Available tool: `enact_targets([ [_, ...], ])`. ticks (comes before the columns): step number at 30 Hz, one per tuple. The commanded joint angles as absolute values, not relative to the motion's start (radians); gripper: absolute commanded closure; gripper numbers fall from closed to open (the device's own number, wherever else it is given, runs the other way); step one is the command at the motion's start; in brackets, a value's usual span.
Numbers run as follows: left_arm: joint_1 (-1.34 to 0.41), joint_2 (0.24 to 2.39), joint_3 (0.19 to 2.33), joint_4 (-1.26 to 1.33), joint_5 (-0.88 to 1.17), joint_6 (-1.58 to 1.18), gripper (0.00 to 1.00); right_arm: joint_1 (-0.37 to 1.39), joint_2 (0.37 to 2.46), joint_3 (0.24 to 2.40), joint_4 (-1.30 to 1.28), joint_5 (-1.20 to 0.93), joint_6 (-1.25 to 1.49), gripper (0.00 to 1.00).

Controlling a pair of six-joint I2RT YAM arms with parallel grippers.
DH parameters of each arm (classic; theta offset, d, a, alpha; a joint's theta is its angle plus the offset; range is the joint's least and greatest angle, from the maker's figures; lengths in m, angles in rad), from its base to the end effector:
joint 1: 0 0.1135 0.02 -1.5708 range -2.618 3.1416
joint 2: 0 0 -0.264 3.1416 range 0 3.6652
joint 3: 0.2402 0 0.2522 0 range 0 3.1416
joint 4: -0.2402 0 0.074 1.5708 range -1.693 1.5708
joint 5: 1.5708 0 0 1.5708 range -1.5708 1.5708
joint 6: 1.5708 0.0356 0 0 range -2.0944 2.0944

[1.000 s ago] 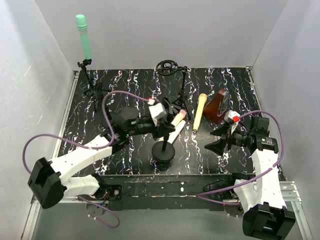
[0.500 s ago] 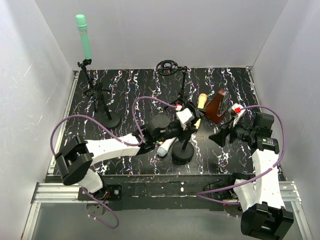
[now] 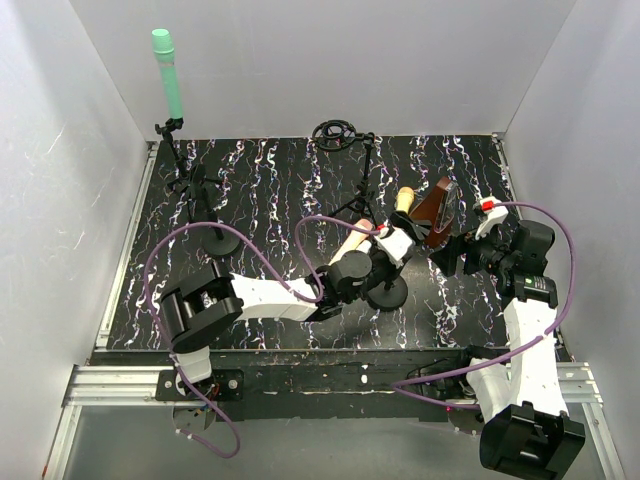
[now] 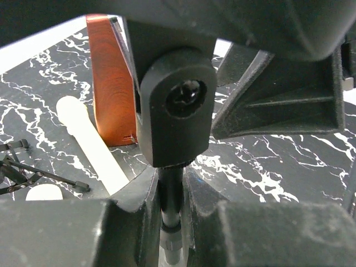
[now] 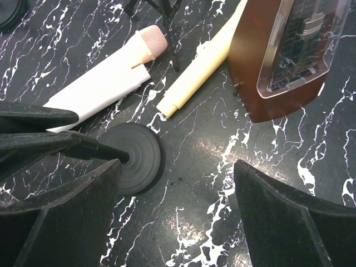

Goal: Attach the microphones to the stand

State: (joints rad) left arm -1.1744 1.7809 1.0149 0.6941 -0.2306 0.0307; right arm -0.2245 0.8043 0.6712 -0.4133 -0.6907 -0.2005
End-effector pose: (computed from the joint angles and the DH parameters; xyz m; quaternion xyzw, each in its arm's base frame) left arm 0.1625 -0.3673 0.2373 0.3476 0.6436 -0.2954 0.6146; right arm 0.1750 -0.0167 0.2779 -0.1560 0.8221 0.1912 0.5130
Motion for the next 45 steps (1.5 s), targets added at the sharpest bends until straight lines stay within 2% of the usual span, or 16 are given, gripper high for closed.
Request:
enact_targets([
  [1,-1.181,1.781,1.058,0.769,-0.314,0.052,1.00,-0.230,0.799,0.669,-0.359,-0.669,-0.172,0.11],
  [2,-1.181,1.781,1.058,0.761,-0.316,0.040,0.95,-0.230,0.799,0.669,-0.357,-0.669,-0.172,0.11],
  [5,-1.181,1.766,1.040,0.744,-0.314,0.008,0.71,-0.230,0.799,0.667,-0.357,-0.675,-0.172,0.11],
  [8,-1.181,1.744,1.026,0.721,-0.299,-0.031,0.51,-0.230,0.801,0.667,-0.357,-0.676,-0.173,0.11],
  [14,-1.181,1.678,1.016,0.644,-0.224,-0.058,0.29,-0.230,0.801,0.666,-0.360,-0.689,-0.181,0.11],
  [15,-1.181,1.660,1.011,0.625,-0.203,-0.060,0.23,-0.230,0.801,0.666,-0.364,-0.689,-0.184,0.11],
  [17,-1.181,1.622,0.996,0.586,-0.152,-0.060,0.04,-0.230,0.801,0.666,-0.364,-0.695,-0.189,0.11],
  [18,-1.181,1.602,0.983,0.566,-0.135,-0.057,0.02,-0.230,0.799,0.664,-0.364,-0.696,-0.190,0.11],
  [25,-1.180,1.418,0.888,0.367,-0.064,-0.066,0.02,-0.230,0.801,0.660,-0.362,-0.718,-0.198,0.12],
  [34,-1.169,1.255,0.761,0.186,-0.222,-0.140,0.02,-0.230,0.802,0.657,-0.365,-0.732,-0.212,0.12],
  [38,-1.083,1.207,0.712,0.150,-0.215,-0.210,0.02,-0.230,0.805,0.655,-0.364,-0.735,-0.215,0.12],
  [45,-0.852,1.252,0.733,0.043,-0.022,-0.368,0.02,-0.230,0.807,0.652,-0.364,-0.738,-0.221,0.12],
])
